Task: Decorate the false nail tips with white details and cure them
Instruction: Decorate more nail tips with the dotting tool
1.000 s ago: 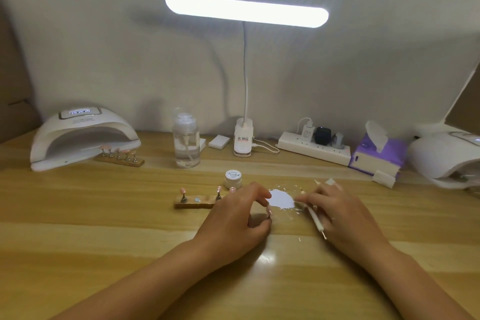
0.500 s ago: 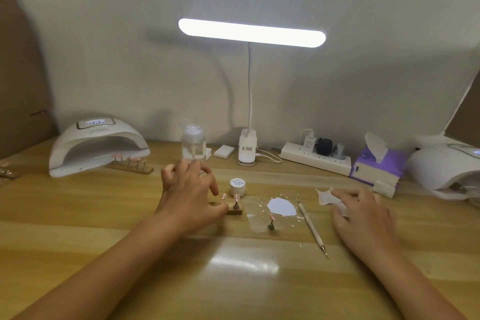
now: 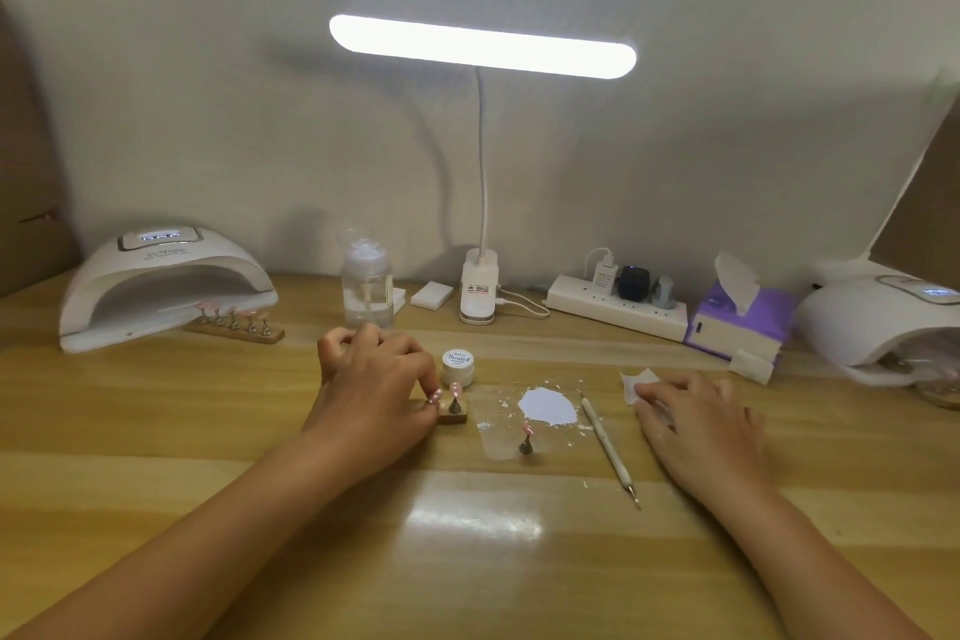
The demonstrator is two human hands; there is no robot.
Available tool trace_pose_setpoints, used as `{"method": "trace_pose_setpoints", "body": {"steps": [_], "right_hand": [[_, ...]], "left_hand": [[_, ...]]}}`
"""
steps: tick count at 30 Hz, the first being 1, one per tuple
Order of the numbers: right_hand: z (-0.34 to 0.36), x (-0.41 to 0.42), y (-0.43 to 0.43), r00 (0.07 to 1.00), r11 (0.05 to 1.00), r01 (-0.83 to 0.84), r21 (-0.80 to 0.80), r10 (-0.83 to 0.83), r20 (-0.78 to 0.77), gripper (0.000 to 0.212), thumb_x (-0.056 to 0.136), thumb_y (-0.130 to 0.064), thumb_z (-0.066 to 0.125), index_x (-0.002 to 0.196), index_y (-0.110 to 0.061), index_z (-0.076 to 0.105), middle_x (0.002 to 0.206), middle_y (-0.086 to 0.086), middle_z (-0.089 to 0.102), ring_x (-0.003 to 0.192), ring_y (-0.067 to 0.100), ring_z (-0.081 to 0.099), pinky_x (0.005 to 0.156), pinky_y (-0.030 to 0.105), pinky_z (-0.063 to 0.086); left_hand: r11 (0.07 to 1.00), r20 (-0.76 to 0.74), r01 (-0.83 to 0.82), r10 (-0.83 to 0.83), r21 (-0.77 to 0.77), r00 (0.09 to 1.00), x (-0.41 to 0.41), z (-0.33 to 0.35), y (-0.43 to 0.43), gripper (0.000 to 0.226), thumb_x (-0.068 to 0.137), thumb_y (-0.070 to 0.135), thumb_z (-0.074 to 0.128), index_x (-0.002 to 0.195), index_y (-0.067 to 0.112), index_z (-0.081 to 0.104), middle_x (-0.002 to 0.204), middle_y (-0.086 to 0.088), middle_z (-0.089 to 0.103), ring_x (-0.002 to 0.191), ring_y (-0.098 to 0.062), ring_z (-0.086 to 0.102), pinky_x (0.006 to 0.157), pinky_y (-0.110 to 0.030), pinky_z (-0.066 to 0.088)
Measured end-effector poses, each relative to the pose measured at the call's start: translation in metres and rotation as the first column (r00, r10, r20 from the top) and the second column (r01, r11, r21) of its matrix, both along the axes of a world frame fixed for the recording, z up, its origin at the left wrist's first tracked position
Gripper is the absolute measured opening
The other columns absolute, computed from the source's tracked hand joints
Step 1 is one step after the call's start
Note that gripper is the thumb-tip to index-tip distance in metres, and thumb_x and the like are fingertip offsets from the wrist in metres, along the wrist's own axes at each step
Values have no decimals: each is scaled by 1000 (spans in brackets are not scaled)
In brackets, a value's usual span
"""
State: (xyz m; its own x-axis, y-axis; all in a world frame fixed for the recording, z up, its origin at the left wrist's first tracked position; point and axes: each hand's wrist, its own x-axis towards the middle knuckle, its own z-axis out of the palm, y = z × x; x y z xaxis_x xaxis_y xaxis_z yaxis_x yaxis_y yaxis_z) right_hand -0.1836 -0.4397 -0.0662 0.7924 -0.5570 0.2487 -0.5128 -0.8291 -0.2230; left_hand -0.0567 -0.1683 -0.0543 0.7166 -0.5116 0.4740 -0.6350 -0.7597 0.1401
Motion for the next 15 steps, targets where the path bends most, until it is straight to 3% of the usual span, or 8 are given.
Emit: {"method": "trace_pose_setpoints", "body": {"steps": [2, 5, 8, 11, 13, 15], "right_hand": [[0, 1, -1, 999, 999, 14, -38, -12, 48, 22, 98, -50, 48, 110, -40, 63, 126, -11, 55, 123, 16, 40, 96, 37, 35], [-1, 2, -2, 994, 999, 8, -51, -3, 109, 13, 97, -46, 52, 91, -35, 57, 107, -12, 59, 112, 15, 47, 86, 34, 32], [-3, 3, -2, 942, 998, -64, -22, 68, 329, 14, 100, -35, 52, 88, -28, 53, 87, -8, 59, 90, 16, 53, 80, 35, 34], [-1, 3, 0, 813, 989, -147, 8, 116, 571, 12, 103, -18, 51, 91, -18, 48, 69, -4, 55, 60, 18, 54, 58, 37, 42], [1, 3, 5, 736, 984, -180, 10, 128, 664, 11, 102, -9, 50, 93, -14, 46, 70, 0, 54, 57, 18, 52, 50, 34, 38], [2, 4, 9, 674, 979, -205, -11, 149, 724, 11, 98, 1, 50, 99, -10, 48, 82, 3, 55, 68, 23, 52, 58, 35, 41]], "left_hand": [[998, 47, 42, -40, -50, 998, -2, 4, 0, 13, 84, 46, 65, 79, 42, 53, 105, 26, 55, 110, -5, 43, 86, -28, 9], [960, 115, 159, -136, -230, 984, -5, 13, -1, 13, 81, 33, 73, 83, 36, 61, 106, 21, 64, 106, -8, 56, 88, -31, 21], [856, 91, 290, -278, -428, 956, -17, 15, -9, 10, 82, 22, 75, 88, 26, 68, 96, 18, 71, 87, -2, 64, 88, -33, 44], [751, -18, 323, -406, -575, 913, -35, 5, -23, 10, 85, 16, 74, 92, 22, 70, 82, 15, 71, 77, -3, 67, 69, -18, 51], [713, -51, 328, -454, -619, 889, -42, -3, -30, 10, 85, 15, 75, 90, 21, 70, 80, 16, 71, 76, -5, 68, 64, -25, 54], [686, -53, 337, -480, -645, 876, -45, -10, -33, 8, 86, 18, 75, 88, 23, 70, 81, 16, 71, 73, -6, 67, 63, -29, 53]]}}
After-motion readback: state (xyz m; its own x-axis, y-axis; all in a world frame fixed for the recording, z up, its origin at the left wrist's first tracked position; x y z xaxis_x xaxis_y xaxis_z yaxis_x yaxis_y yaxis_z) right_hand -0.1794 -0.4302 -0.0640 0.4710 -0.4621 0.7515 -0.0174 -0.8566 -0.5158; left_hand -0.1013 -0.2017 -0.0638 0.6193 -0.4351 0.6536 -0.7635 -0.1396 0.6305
